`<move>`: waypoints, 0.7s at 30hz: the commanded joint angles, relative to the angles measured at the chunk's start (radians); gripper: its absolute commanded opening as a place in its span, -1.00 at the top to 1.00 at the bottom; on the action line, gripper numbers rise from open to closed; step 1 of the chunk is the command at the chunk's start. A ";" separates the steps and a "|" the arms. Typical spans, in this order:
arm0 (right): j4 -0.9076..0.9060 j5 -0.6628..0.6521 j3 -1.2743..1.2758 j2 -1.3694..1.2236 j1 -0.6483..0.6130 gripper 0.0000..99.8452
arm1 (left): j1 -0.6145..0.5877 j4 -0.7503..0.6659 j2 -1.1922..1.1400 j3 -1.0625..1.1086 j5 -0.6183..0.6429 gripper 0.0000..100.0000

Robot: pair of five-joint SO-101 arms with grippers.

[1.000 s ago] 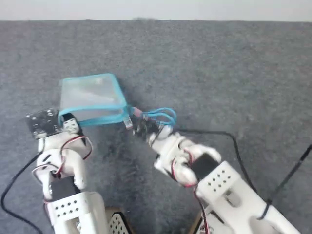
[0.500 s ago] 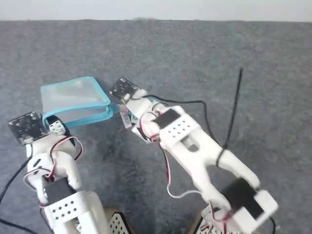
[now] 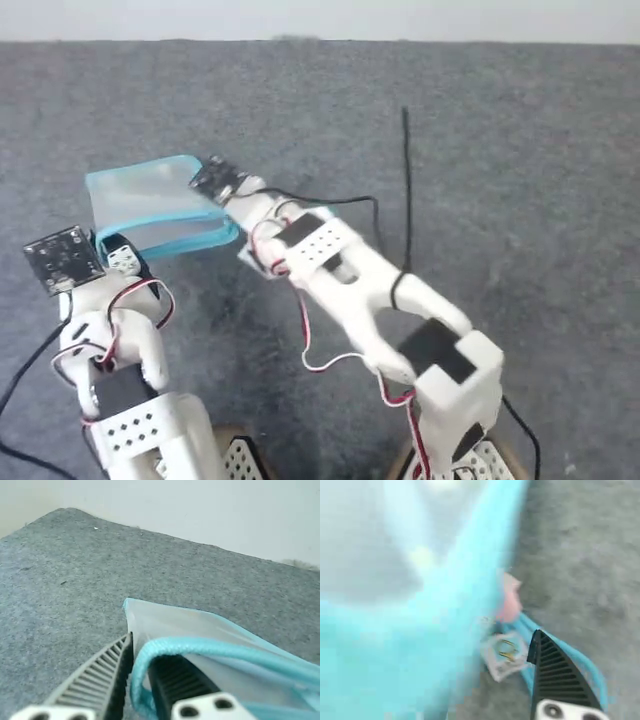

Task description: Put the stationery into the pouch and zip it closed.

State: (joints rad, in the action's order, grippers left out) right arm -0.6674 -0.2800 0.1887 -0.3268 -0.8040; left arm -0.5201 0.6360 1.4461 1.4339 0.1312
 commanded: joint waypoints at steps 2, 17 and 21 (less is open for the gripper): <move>0.025 0.012 -0.057 -0.018 -0.036 0.59 | 0.011 -0.025 0.002 -0.021 0.015 0.98; -0.107 0.273 -0.107 -0.031 -0.015 0.60 | 0.012 -0.025 0.002 -0.021 0.015 0.98; -0.110 0.273 -0.104 -0.031 -0.015 0.60 | 0.012 -0.025 0.002 -0.021 0.015 0.98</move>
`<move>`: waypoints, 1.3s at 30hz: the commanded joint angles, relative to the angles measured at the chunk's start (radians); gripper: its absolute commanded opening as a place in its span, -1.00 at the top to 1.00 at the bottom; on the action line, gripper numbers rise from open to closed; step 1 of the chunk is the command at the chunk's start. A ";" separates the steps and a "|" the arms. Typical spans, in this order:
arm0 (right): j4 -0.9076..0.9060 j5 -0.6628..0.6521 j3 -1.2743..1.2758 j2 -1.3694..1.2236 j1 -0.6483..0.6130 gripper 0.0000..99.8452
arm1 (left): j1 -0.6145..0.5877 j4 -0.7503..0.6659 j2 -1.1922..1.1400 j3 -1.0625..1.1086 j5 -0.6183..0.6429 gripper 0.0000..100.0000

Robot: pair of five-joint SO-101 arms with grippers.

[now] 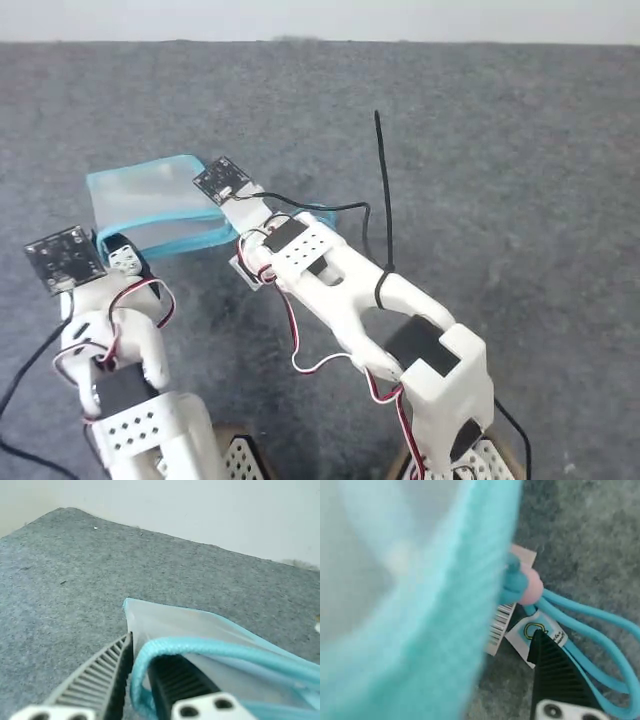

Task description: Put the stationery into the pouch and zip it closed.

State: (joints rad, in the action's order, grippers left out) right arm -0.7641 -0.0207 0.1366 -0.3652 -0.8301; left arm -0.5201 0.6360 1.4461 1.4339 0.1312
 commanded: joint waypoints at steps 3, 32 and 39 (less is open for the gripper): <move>-0.008 0.014 -0.051 0.007 0.012 0.60 | 0.012 -0.025 0.002 -0.021 0.015 0.98; -0.272 0.011 -0.244 -0.107 0.077 0.99 | 0.012 -0.025 0.002 -0.021 0.015 0.98; -0.458 0.081 -0.284 -0.038 0.286 0.99 | 0.012 -0.025 0.002 -0.021 0.015 0.98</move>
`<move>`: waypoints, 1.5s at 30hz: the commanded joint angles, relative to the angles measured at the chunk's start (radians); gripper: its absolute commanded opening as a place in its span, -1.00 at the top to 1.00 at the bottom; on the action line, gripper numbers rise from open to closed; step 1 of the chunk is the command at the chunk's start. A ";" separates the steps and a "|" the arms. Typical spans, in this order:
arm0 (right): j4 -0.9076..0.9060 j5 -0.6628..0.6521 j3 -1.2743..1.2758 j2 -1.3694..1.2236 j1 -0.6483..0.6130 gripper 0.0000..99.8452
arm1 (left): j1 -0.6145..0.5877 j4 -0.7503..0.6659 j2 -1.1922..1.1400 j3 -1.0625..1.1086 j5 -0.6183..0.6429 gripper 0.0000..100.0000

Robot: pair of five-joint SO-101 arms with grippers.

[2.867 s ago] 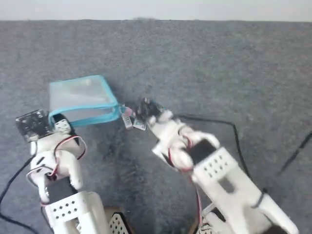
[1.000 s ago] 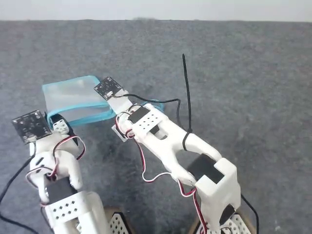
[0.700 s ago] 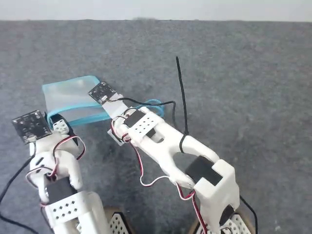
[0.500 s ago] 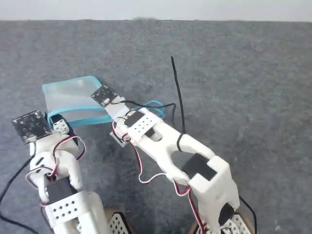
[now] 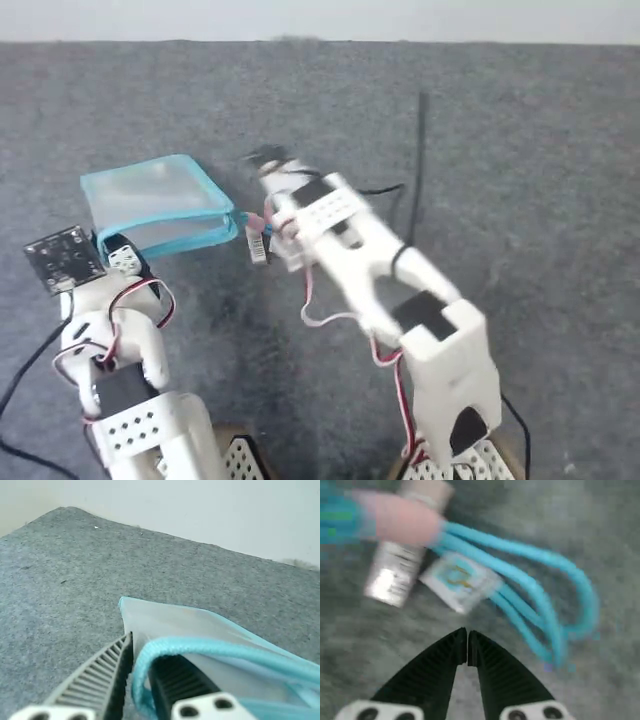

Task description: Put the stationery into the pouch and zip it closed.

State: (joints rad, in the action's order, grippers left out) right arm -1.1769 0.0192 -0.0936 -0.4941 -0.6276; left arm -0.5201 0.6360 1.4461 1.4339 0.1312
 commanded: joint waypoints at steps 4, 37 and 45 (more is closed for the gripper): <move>-0.044 0.049 -0.057 0.110 0.077 0.99 | 0.012 -0.026 0.002 -0.021 0.015 0.98; 0.318 0.152 -0.080 -0.039 -0.180 0.66 | 0.012 -0.055 0.002 -0.002 0.014 0.98; 0.265 0.152 -0.080 -0.051 -0.110 0.77 | 0.012 -0.055 0.002 -0.001 0.014 0.98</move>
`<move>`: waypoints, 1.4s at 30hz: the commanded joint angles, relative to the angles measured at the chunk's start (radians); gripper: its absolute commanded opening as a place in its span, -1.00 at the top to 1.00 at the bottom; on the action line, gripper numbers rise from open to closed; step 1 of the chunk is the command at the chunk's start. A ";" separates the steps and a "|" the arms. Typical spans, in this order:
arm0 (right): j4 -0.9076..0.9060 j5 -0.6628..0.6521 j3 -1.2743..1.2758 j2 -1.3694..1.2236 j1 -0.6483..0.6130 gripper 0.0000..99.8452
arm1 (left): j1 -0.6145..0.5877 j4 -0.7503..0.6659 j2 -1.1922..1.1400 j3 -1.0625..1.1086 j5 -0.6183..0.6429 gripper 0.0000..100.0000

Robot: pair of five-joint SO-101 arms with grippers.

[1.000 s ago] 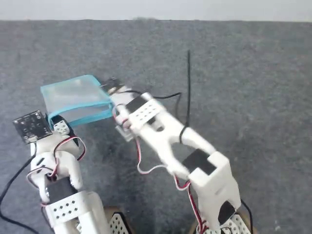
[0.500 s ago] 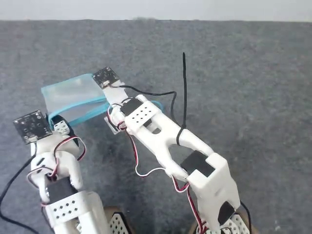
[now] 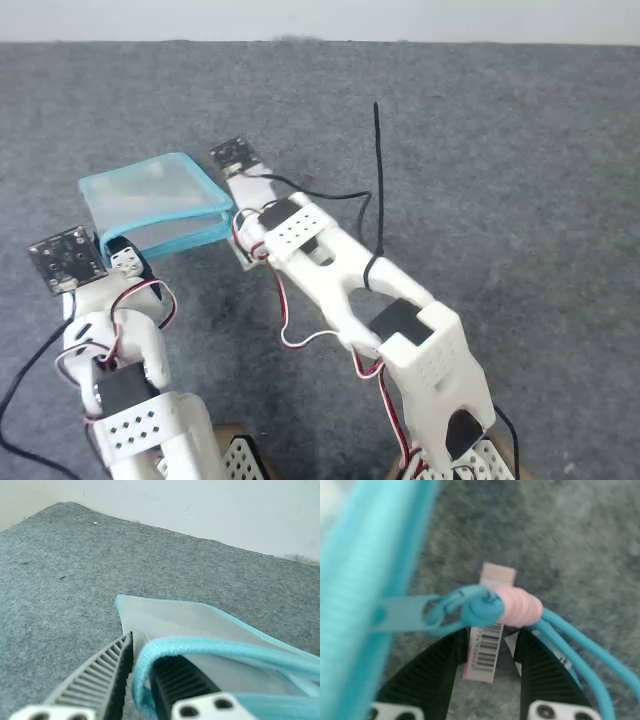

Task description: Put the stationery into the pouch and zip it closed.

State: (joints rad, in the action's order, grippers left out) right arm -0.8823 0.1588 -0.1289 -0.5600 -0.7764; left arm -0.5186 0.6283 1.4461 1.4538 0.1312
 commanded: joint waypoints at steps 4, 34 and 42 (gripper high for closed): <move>-0.079 0.006 -0.044 0.008 0.036 0.97 | 0.011 -0.048 0.002 -0.021 0.014 0.98; -0.714 -0.437 0.446 0.983 0.277 0.99 | 0.427 -0.043 -0.005 0.090 -0.063 0.98; -0.819 -0.468 0.445 1.176 -0.010 0.99 | 0.462 -0.041 -0.005 0.091 -0.064 0.98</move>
State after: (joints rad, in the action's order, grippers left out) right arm -1.6863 -0.2954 0.3284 0.5554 -0.6859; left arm -0.0736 0.6191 1.4477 1.5597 0.0867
